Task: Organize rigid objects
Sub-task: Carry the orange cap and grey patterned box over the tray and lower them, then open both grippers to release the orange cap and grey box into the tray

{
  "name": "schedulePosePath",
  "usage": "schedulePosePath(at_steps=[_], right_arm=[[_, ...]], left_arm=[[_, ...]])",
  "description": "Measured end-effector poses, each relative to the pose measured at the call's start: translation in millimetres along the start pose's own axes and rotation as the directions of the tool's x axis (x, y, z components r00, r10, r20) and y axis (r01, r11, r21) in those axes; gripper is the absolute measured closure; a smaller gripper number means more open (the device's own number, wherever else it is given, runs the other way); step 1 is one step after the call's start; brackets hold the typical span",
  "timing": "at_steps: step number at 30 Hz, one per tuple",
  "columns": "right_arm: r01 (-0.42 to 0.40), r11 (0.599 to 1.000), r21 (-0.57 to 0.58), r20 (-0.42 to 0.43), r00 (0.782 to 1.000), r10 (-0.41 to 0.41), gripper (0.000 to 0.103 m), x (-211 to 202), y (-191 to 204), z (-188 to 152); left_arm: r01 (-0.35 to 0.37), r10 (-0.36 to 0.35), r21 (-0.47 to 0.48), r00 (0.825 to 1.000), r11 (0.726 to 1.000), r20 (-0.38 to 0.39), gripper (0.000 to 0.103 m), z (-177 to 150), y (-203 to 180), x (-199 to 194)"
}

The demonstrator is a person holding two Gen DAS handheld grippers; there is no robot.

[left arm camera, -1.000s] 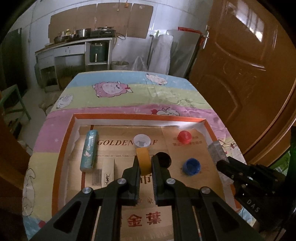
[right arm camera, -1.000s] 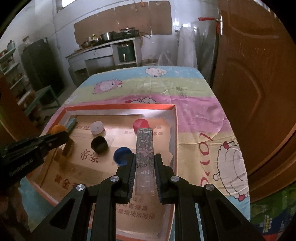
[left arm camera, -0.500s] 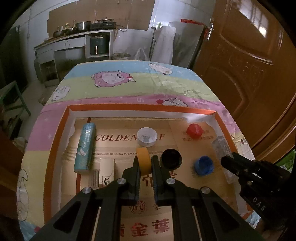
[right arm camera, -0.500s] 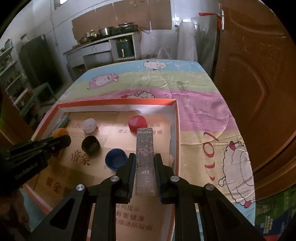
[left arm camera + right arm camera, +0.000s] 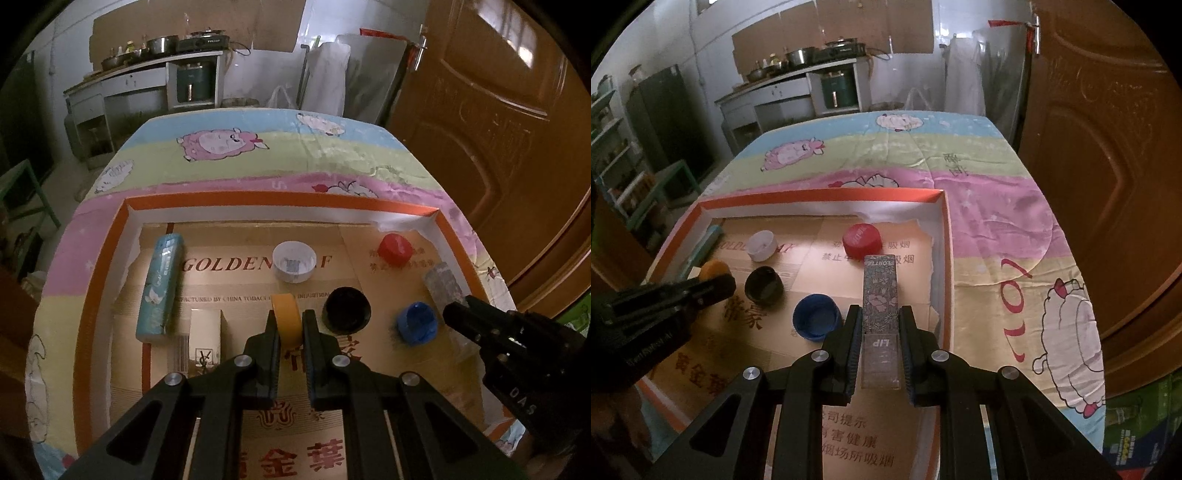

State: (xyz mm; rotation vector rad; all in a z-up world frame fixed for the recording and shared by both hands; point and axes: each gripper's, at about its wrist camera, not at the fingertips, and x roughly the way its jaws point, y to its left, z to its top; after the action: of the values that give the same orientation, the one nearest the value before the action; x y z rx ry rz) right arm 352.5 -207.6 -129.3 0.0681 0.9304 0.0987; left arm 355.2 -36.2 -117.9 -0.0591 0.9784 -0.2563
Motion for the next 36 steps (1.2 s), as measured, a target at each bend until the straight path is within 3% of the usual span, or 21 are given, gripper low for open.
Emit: schedulePosePath(at_steps=[14, 22, 36], right_arm=[[-0.001, 1.0, 0.006, -0.014, 1.0, 0.001, 0.082, 6.8, -0.8, -1.1], [-0.002, 1.0, -0.002, -0.003, 1.0, 0.002, 0.082, 6.3, 0.7, -3.6], [0.008, 1.0, 0.01, 0.014, 1.0, -0.008, 0.075, -4.0, -2.7, -2.7]], left_arm=[[0.01, -0.01, -0.003, 1.0, 1.0, 0.004, 0.091, -2.9, 2.3, 2.8], [0.012, -0.012, -0.002, 1.0, 1.0, 0.004, 0.086, -3.2, 4.1, 3.0], [0.013, -0.013, -0.013, 1.0, 1.0, 0.016, 0.084, -3.5, 1.8, -3.1]])
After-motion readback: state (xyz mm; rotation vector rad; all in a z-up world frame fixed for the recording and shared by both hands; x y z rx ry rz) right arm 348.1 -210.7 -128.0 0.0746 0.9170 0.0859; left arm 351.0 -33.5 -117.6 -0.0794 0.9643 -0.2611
